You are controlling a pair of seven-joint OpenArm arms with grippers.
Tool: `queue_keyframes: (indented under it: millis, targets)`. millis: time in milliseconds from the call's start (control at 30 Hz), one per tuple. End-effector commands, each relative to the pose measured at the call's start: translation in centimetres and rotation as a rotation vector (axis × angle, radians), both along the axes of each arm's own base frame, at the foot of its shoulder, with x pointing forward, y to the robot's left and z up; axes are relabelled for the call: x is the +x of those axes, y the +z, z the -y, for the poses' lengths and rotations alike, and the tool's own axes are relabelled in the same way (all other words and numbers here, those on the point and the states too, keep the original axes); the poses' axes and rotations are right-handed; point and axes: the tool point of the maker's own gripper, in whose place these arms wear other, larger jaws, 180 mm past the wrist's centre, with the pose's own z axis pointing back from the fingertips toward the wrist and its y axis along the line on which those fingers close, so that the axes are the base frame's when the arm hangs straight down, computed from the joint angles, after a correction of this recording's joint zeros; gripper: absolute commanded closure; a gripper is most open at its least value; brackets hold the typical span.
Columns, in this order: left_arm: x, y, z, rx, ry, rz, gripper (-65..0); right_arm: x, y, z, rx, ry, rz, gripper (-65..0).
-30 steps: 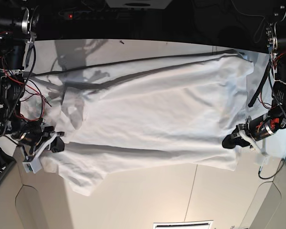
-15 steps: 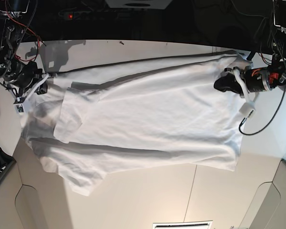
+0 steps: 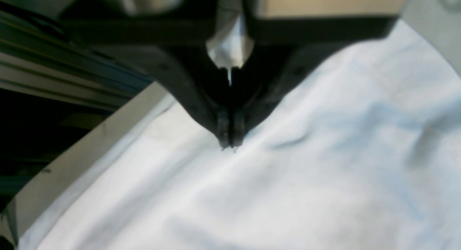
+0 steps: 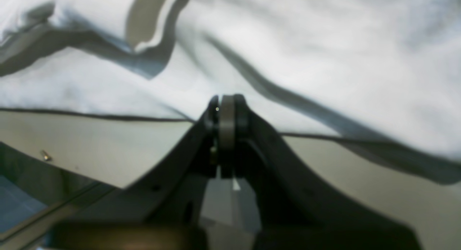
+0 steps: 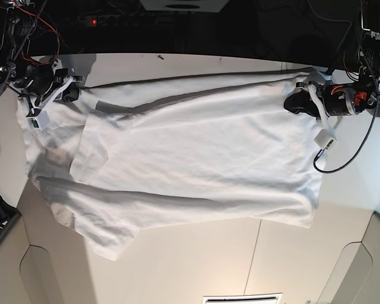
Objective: Layout the t-shirt on the table in an organized manner, then fold the t-shirt properly
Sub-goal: 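Drag the grasped shirt corners toward the held edge with both grippers, then release the shirt and reposition the right gripper to the shirt's hem corner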
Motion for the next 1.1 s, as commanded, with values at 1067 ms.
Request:
queue_keyframes:
  millis: [1067]
  targets:
    - [3.6, 3.0, 0.1, -0.067, 0.039, 0.140, 0.0, -0.2, 5.9, -1.5, 0.052, 0.093, 0.089, 0.0]
